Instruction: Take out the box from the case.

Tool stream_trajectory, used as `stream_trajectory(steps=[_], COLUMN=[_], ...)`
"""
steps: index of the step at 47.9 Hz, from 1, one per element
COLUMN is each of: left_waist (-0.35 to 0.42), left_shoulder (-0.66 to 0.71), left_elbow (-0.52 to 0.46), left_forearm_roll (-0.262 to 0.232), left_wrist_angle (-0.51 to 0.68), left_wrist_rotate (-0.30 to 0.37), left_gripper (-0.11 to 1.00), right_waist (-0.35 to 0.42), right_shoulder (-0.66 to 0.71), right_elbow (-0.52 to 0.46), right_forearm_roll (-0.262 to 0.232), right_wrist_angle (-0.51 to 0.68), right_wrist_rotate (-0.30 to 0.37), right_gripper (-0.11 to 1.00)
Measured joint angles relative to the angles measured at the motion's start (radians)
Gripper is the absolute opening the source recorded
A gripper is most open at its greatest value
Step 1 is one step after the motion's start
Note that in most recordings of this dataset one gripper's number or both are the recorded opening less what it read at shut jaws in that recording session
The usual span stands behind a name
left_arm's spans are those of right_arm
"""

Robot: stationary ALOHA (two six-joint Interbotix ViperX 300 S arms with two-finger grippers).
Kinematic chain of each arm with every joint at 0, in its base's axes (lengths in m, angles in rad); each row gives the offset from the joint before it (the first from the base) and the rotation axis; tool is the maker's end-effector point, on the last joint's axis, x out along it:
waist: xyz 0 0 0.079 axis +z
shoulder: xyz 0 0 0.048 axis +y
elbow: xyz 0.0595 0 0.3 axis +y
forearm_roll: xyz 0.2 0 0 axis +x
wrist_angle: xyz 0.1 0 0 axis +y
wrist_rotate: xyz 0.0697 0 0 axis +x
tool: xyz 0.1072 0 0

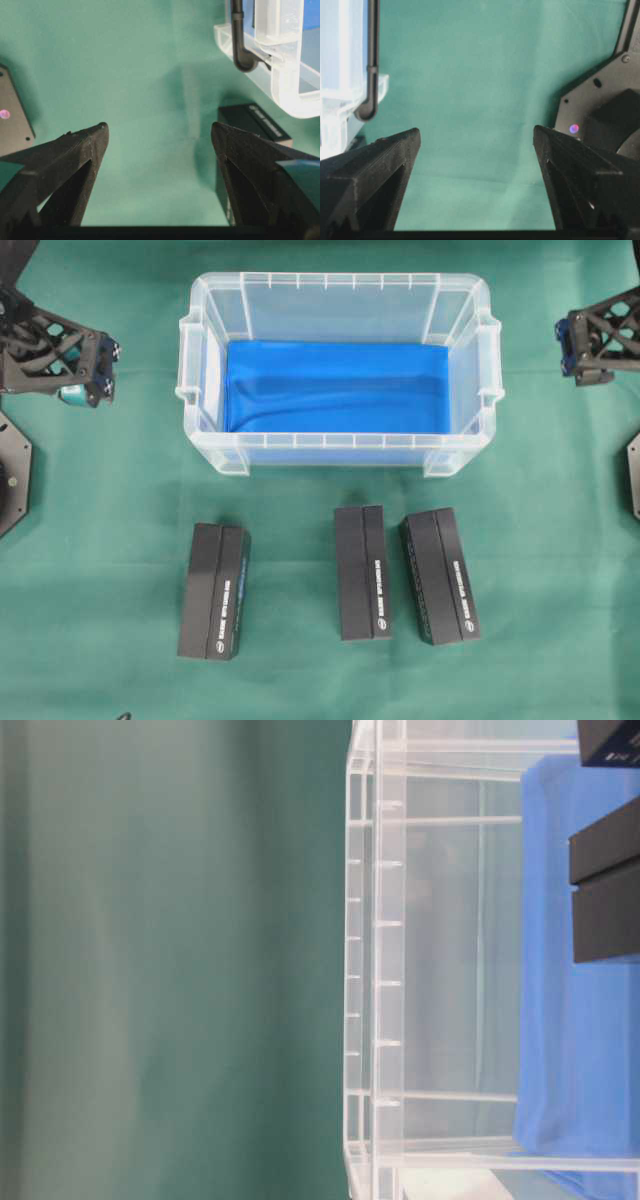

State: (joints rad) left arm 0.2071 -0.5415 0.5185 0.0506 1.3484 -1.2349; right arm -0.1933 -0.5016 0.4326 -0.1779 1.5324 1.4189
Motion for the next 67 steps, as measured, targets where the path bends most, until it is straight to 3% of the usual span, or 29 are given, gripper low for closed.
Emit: stream_trajectory(steps=[52,67], left_waist=[0.0,0.0], left_shoulder=[-0.002,-0.002], left_elbow=[-0.002,-0.002], left_forearm_roll=[0.0,0.002], left_wrist_angle=[0.003,0.002], left_wrist_rotate=[-0.005,-0.005], left_gripper=[0.87,0.87], right_waist=[0.0,0.0], right_shoulder=[0.043,0.043], right_elbow=[0.0,0.018], right_forearm_roll=[0.026,0.029], right_wrist_angle=[-0.074,-0.112], right_wrist_rotate=[0.006,0.037], right_gripper=[0.88,0.88])
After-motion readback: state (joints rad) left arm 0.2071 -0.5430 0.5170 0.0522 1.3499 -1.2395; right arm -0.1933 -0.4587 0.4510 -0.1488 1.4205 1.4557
